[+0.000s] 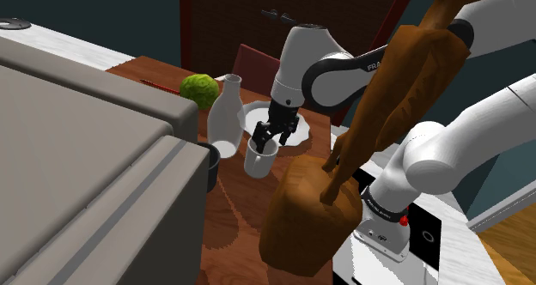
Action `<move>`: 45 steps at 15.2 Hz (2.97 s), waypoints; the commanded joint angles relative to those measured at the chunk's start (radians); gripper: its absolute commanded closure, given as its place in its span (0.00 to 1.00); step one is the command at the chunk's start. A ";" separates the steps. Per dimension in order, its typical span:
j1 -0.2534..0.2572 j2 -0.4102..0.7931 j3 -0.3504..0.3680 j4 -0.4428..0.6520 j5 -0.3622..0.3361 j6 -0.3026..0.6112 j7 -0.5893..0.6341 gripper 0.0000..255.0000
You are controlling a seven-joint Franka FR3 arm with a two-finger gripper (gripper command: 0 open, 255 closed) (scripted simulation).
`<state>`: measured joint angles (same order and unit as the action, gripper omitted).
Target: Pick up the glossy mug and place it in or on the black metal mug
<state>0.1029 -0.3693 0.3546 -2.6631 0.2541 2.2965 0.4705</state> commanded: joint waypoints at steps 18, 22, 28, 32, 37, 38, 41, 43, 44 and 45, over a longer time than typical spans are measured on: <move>0.001 -0.049 -0.012 0.034 -0.003 -0.082 0.001 1.00; 0.001 -0.082 -0.022 0.066 -0.007 -0.146 0.003 1.00; 0.000 -0.121 -0.036 0.120 -0.014 -0.239 0.007 1.00; -0.002 -0.141 -0.044 0.159 -0.020 -0.299 0.010 1.00; -0.004 -0.159 -0.055 0.213 -0.027 -0.371 0.014 1.00; -0.004 -0.162 -0.057 0.224 -0.029 -0.385 0.015 1.00; -0.006 -0.169 -0.063 0.260 -0.033 -0.427 0.018 1.00; -0.007 -0.172 -0.066 0.284 -0.036 -0.454 0.020 1.00; -0.008 -0.174 -0.068 0.296 -0.037 -0.468 0.021 1.00; -0.008 -0.175 -0.070 0.309 -0.039 -0.482 0.022 1.00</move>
<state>0.0947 -0.5406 0.2865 -2.3665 0.2163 1.8303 0.4905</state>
